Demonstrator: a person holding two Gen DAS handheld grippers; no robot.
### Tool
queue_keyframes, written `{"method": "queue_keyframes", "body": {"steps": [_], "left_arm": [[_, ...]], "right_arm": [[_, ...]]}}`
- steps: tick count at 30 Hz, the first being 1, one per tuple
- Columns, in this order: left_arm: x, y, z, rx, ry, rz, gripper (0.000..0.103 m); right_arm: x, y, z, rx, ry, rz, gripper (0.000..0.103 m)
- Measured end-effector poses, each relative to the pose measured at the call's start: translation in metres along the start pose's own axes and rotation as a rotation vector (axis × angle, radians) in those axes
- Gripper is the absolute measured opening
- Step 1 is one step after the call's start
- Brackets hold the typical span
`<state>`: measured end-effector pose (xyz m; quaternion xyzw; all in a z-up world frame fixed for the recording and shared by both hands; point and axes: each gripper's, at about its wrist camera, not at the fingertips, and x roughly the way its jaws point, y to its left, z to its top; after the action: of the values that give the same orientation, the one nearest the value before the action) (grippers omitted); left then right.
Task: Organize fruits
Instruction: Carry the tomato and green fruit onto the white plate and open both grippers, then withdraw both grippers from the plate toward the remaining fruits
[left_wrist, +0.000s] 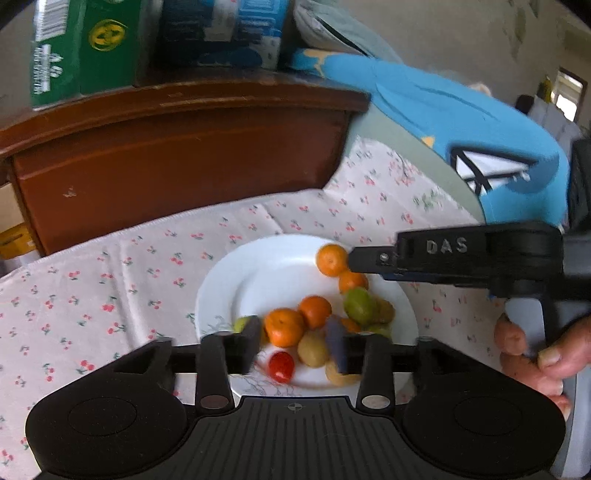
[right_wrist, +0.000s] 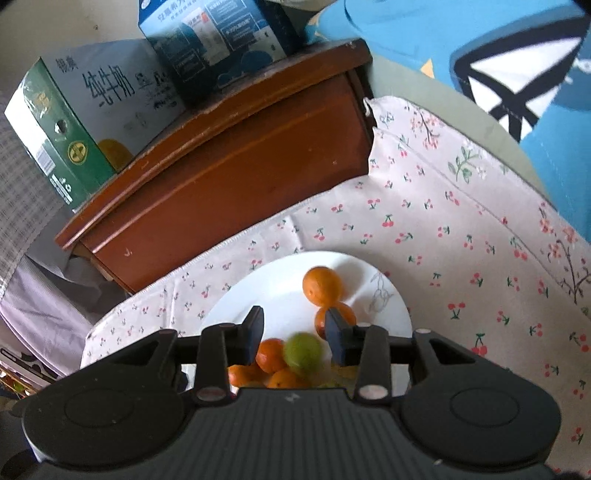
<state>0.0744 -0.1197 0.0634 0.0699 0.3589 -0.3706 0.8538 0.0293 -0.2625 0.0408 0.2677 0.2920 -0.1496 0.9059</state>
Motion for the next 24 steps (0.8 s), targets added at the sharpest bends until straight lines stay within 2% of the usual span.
{"method": "queue_keyframes", "body": {"steps": [5, 7, 19, 24], "left_arm": [[-0.022, 0.007, 0.014, -0.031, -0.049, 0.062, 0.077], [-0.032, 0.011, 0.018, -0.037, -0.066, 0.082, 0.082], [-0.095, 0.039, 0.023, -0.072, -0.128, 0.206, 0.089], [-0.109, 0.050, 0.014, -0.110, -0.114, 0.236, 0.089]], "right_arm": [[-0.011, 0.006, 0.006, -0.011, -0.044, 0.007, 0.042], [-0.016, 0.009, 0.007, -0.012, -0.056, 0.015, 0.044], [-0.046, 0.033, -0.008, -0.065, -0.072, 0.053, 0.052], [-0.054, 0.041, -0.023, -0.080, -0.056, 0.069, 0.052]]}}
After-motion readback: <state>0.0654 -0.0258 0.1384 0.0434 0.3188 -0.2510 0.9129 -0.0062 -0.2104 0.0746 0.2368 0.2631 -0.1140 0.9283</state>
